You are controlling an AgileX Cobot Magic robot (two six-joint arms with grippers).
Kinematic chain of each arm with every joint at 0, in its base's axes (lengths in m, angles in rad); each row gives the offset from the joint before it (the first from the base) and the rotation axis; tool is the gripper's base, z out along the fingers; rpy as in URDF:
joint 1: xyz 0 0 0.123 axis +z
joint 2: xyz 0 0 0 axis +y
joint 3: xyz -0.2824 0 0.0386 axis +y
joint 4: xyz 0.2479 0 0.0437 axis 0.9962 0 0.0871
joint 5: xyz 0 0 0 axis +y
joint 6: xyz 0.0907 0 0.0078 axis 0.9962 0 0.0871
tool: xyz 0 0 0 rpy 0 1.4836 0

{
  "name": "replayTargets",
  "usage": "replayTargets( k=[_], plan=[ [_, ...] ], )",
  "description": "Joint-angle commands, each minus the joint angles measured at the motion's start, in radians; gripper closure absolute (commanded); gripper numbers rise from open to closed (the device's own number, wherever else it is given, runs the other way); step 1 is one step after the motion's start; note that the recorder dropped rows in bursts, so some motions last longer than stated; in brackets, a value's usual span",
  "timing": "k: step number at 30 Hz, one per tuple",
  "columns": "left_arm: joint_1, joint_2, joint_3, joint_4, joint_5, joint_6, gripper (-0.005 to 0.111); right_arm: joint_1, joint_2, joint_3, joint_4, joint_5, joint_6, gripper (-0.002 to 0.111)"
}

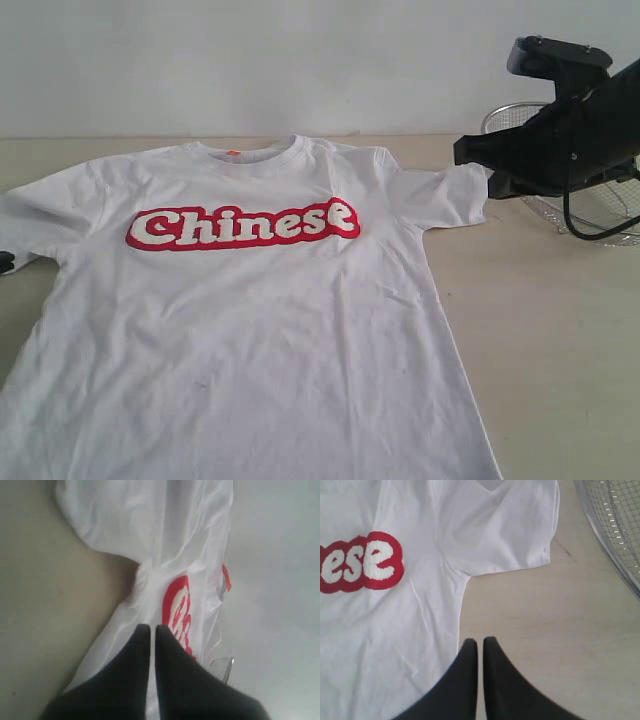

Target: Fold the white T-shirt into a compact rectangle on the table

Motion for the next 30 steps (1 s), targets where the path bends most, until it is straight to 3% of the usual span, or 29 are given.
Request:
replayTargets(
  k=[1,4,10,12,19,30],
  plan=[
    [-0.004,-0.002,-0.012,-0.012,-0.052,-0.006,0.102,-0.004,-0.012,0.001,-0.005,-0.007,-0.010,0.108],
    [-0.004,-0.002,-0.039,-0.012,-0.051,-0.004,0.097,-0.004,-0.012,0.001,-0.005,-0.007,-0.010,0.108],
    [-0.035,-0.002,-0.069,-0.012,-0.052,-0.037,0.058,-0.004,-0.012,0.001,-0.005,-0.007,-0.010,0.108],
    [-0.056,-0.002,-0.069,-0.012,-0.088,-0.037,0.050,-0.004,-0.012,0.001,-0.005,-0.007,-0.010,0.108],
    [-0.126,0.043,-0.099,-0.012,-0.142,-0.078,0.049,-0.004,-0.012,0.001,-0.005,-0.007,-0.007,0.108],
    [-0.131,0.133,-0.191,-0.012,-0.140,-0.113,0.049,-0.004,-0.012,0.001,-0.005,-0.007,-0.009,0.108]
  ],
)
